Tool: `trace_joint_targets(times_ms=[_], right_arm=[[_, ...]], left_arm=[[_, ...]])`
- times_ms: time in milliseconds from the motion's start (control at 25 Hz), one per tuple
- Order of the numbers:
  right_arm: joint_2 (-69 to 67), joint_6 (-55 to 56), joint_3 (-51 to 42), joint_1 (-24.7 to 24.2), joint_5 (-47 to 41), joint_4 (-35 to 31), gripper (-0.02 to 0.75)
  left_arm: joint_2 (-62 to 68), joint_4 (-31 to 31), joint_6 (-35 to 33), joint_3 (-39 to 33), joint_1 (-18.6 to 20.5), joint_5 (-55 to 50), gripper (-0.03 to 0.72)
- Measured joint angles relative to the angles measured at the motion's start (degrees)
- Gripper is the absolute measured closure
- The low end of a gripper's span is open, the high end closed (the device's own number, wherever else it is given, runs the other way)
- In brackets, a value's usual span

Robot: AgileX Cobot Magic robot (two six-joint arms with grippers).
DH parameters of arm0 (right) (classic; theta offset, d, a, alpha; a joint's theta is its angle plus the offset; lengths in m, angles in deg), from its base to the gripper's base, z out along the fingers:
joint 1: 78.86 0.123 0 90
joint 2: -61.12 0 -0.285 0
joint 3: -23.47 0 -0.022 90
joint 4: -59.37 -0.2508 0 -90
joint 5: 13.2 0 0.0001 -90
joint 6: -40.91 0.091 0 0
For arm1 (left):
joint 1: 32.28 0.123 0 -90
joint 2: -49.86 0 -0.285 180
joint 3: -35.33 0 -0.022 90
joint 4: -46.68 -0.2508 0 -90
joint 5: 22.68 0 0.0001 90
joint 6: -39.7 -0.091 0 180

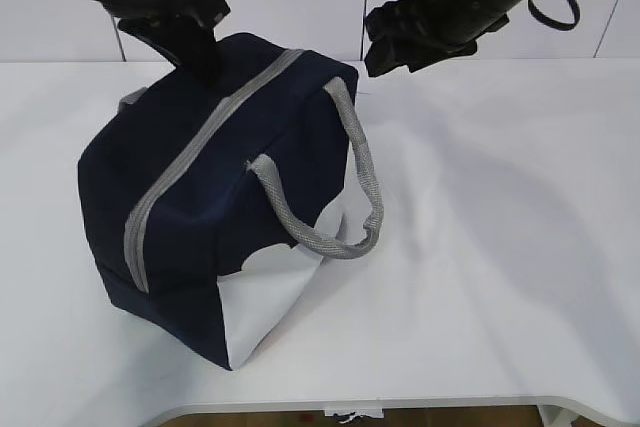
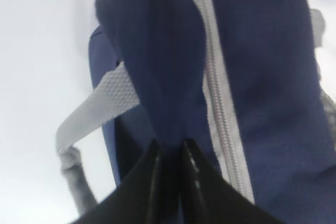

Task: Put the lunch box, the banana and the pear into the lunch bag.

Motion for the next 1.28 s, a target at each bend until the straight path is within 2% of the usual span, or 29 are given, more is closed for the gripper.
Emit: trace_joint_targets(times_ms=[120,200,320,560,840,1000,1280], right_arm=[[2.08,1.22,0.0,0.0,-4.44,2.68,0.303],[3.42,2.16,0.0,0.0,-7.93,4.54,0.303],[5.39,2.9,0.21,0.0,-13.5,8.26,0.303],[9.48,4.55,3.5,0.0,-24.36,12.76,0.303],[11.37,7.23,4.52,-0.09,-26.19,15.17,0.303],[15.2,8.17,2.85,-0.09,-26.24,15.19,0.303],[28.55,8.95,-9.41,-0.09,-26.67,15.64,0.303]], left_arm=[[0.0,-0.26,3.0,0.0,1.21,0.0,0.505],[0.0,-0.47,4.28,0.28,1.37,-0.31,0.381],[0.0,-0.72,5.42,2.18,1.37,-0.6,0.301],[-1.68,-1.12,7.42,4.2,1.37,-0.7,0.279],[-8.52,-2.68,10.06,3.75,1.37,-0.93,0.276],[-16.72,-7.36,10.15,-1.85,1.37,-0.97,0.276],[-35.88,-11.68,10.29,-16.71,1.37,-1.67,0.276]])
